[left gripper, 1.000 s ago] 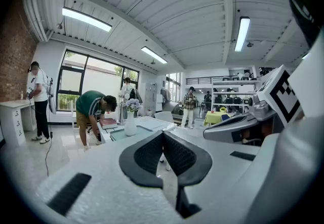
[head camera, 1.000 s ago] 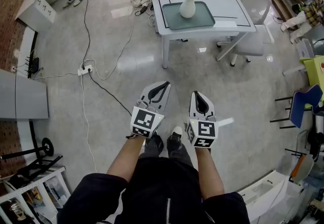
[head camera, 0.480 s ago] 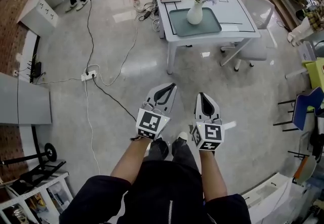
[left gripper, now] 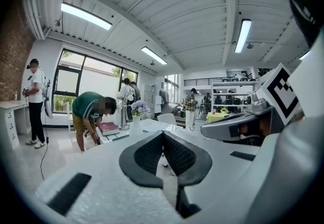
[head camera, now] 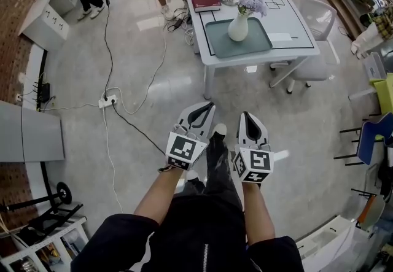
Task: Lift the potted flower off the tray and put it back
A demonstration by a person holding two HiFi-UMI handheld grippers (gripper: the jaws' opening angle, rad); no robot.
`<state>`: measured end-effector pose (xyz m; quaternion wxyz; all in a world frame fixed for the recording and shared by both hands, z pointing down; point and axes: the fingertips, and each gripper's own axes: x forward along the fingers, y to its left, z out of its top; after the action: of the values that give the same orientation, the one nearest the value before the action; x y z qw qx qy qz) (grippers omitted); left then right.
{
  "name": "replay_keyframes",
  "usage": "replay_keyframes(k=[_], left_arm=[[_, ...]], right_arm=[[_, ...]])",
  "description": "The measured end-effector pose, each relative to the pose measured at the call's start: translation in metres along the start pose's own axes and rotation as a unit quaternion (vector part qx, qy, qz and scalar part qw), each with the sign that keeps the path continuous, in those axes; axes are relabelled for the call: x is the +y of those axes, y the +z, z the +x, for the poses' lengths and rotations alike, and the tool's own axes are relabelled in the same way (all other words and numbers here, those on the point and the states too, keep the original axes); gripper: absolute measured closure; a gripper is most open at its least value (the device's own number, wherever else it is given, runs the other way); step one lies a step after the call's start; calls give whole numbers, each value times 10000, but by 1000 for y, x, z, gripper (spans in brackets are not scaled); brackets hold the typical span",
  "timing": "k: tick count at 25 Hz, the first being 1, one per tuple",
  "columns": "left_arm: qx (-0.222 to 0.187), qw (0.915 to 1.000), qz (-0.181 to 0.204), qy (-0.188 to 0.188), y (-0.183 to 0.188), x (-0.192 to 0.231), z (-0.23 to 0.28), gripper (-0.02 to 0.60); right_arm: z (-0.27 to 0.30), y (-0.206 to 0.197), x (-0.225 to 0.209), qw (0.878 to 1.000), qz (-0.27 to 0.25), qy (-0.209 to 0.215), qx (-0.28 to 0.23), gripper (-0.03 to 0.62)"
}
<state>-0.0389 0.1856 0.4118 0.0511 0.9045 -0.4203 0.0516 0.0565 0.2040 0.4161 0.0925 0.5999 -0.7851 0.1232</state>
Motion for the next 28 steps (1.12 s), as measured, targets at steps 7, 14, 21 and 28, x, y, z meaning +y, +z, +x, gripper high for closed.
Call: replay_keyframes(k=[7,14,21,28], left_arm=[[84,9998,93,151,8,61,94,574],[184,9989,-213,374,28,108,191,574],[302,9978,-306,501,34,147,250,574],[454,9979,-238,387,15,177,296,574]], right_arm=[[105,27,-44,9999,-4,123,28,589],[201,53,-91,9992,-130,332,192,589],[270,67,-122,9986,-144,416,288,588],[323,69,-136,9981,-346,418,297,588]])
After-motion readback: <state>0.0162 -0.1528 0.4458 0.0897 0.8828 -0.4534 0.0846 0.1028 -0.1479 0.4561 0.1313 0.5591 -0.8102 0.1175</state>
